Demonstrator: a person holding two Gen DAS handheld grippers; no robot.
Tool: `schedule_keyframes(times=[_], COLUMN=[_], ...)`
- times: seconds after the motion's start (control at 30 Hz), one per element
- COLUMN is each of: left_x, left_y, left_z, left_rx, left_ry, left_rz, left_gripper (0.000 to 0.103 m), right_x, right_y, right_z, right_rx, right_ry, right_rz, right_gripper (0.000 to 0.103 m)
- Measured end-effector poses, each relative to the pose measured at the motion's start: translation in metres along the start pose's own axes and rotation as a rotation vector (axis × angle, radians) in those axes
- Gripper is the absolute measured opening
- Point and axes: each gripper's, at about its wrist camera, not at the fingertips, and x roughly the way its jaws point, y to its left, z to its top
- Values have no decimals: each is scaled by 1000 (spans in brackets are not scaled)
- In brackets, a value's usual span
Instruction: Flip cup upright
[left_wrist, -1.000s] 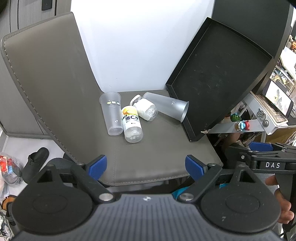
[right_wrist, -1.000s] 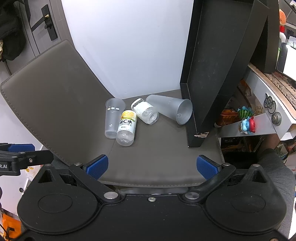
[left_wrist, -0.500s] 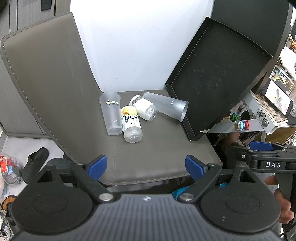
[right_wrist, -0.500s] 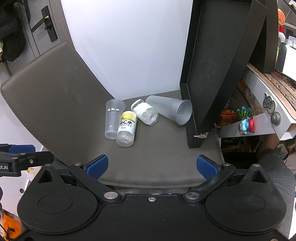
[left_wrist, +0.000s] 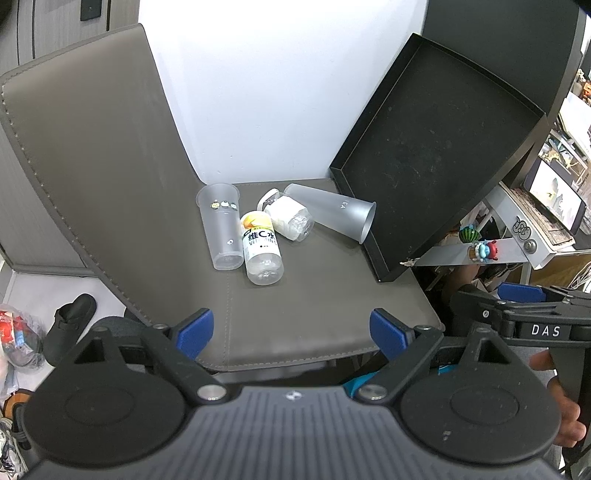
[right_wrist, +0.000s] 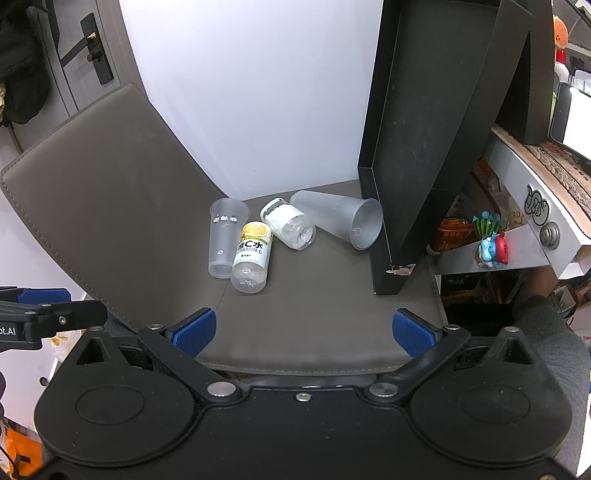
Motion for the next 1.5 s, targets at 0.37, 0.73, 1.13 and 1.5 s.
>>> schedule_keyframes(times=[0.37,0.73,1.13,1.5], left_x=[14,37,79,122], left_y=[0,2,6,5], left_z=[7,22,44,70], left_rx=[-7,-17,-50,-78], left_ry=[14,47,111,156], left_rz=[-8,-15,-26,-62], left_gripper=[91,91,91,91], right_x=[4,19,46,66], right_y=[-1,-10,-17,-31], right_z=[1,4,8,17], right_rx=[2,35,77,152], right_ry=[0,-2,-11,-78], right_rz=[-1,2,-6,-32], right_gripper=[103,103,103,103])
